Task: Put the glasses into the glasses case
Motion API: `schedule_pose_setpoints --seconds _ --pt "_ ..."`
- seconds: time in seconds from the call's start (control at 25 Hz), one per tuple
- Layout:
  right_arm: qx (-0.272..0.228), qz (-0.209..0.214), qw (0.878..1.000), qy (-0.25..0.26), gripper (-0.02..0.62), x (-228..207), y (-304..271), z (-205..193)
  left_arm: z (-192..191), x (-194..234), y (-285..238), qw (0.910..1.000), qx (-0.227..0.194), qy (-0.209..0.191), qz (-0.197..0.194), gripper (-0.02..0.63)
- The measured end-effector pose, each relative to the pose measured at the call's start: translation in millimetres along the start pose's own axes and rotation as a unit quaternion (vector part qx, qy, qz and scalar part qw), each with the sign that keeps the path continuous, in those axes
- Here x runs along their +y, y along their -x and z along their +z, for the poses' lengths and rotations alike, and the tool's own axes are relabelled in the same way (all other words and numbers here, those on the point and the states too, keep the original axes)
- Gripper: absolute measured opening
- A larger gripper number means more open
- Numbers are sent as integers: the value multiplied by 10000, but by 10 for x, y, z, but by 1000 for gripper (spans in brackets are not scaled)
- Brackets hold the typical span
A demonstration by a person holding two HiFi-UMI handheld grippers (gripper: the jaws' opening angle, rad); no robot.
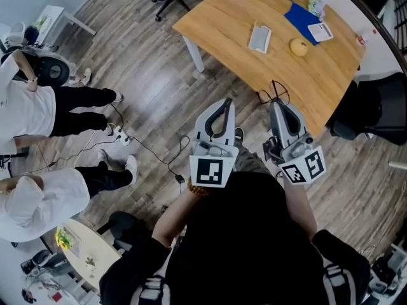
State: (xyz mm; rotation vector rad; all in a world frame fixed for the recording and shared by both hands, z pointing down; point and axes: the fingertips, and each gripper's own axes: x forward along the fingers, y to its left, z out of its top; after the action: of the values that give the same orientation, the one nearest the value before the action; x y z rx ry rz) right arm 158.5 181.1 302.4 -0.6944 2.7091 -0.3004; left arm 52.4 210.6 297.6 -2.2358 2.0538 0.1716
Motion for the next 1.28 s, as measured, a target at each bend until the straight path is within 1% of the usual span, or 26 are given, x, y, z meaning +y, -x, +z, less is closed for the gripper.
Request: schedule_pose_setpoints --seconds 0.24,0.56,0.84,1.0,1.28 --pt "-67 -91 9999 -86 15 -277 -161 -4 -54 18 -308 9999 66 -86 -120 23" --pt "-155 -80 9997 -155 16 -654 -412 92 -30 62 -744 9998 90 -165 -118 23" --pt "-228 -52 9993 -289 16 -961 -623 113 -71 106 -1056 9993 195 -293 -94 22" --pt "-235 -18 9990 -370 15 -1099 -732 98 -89 174 -1196 9993 237 -276 6 23" --pt "-265 66 9987 -431 15 -1364 -917 129 -115 236 -1455 9985 265 -483 64 23"
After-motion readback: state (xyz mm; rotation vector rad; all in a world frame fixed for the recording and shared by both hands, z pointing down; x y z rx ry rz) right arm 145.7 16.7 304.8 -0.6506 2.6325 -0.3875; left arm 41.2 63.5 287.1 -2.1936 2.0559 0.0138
